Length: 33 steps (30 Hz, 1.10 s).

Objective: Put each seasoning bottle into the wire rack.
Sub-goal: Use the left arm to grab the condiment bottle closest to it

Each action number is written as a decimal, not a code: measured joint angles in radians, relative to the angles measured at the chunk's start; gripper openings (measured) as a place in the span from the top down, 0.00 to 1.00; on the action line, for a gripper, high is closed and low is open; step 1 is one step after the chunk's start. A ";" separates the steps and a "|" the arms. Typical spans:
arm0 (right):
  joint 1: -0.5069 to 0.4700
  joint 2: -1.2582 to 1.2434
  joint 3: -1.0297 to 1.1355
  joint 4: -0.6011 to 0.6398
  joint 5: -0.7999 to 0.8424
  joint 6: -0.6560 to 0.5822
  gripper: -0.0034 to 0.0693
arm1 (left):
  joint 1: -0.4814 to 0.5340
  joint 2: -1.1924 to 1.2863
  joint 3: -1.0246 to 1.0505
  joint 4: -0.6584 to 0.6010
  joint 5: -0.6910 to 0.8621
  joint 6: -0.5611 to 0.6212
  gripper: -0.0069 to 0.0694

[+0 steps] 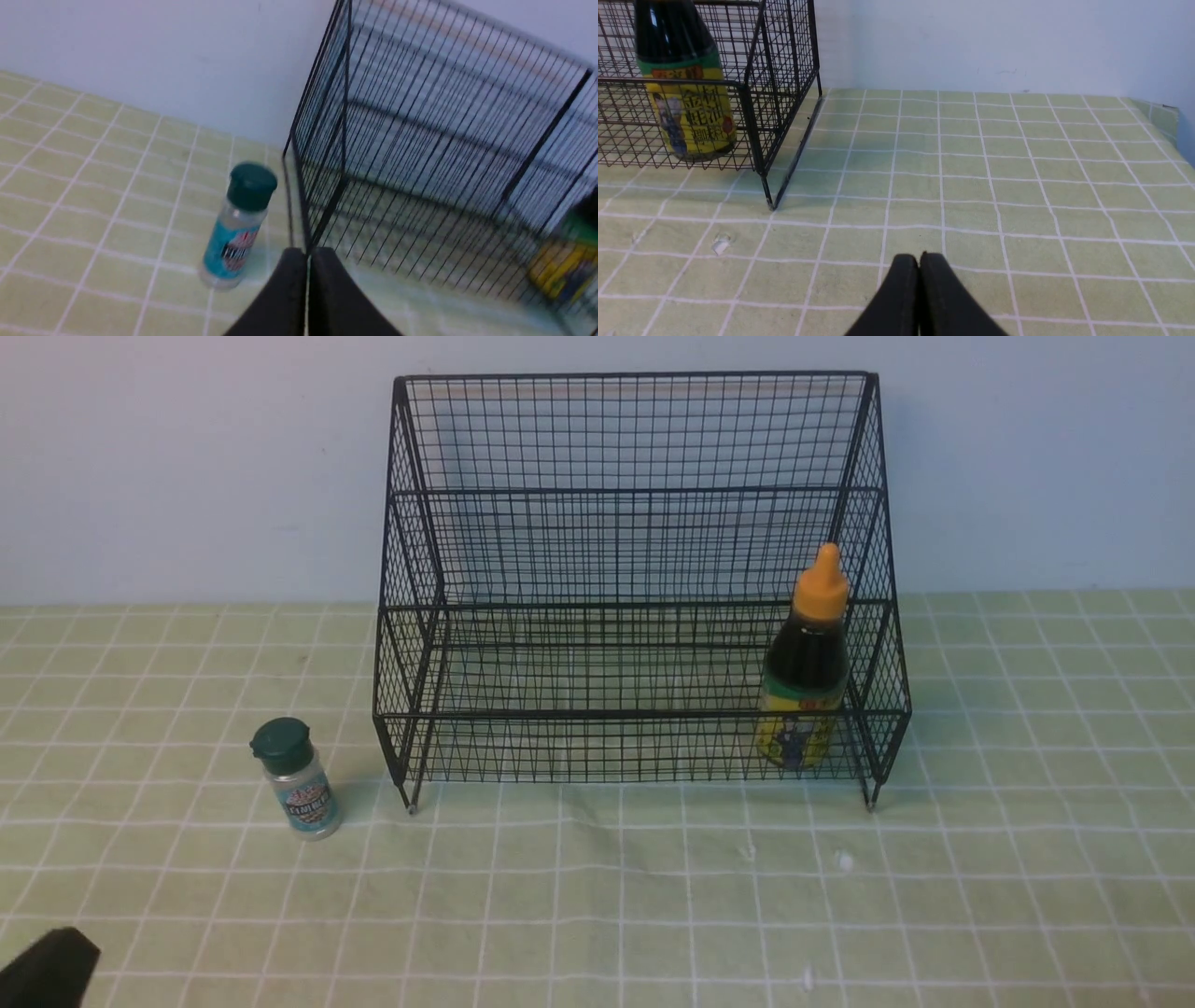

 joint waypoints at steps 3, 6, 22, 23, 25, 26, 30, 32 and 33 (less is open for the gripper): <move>0.000 0.000 0.000 0.000 0.000 0.000 0.97 | 0.000 0.000 0.000 -0.084 -0.173 -0.005 0.92; 0.000 0.000 0.000 0.001 0.000 0.000 0.97 | 0.000 0.000 -0.007 -0.109 -0.350 -0.005 0.92; 0.000 0.000 0.000 0.001 0.000 0.000 0.97 | 0.000 0.692 -0.729 0.064 0.570 0.065 0.92; 0.000 0.000 0.000 0.001 0.000 0.000 0.97 | 0.000 0.802 -0.791 0.075 0.662 0.103 0.92; 0.000 0.000 0.000 0.001 0.000 0.000 0.97 | 0.000 0.919 -0.850 0.098 0.729 0.149 0.92; 0.000 0.000 0.000 0.001 0.000 0.000 0.97 | 0.000 0.986 -0.889 0.114 0.772 0.173 0.92; 0.000 0.000 0.000 0.001 0.000 0.000 0.97 | 0.000 1.218 -1.032 0.167 0.861 0.213 0.92; 0.000 0.000 0.000 0.001 0.000 0.000 0.97 | 0.000 1.309 -1.080 0.181 0.883 0.214 0.92; 0.000 0.000 0.000 0.001 0.000 0.000 0.97 | 0.000 1.317 -1.090 0.182 0.884 0.214 0.92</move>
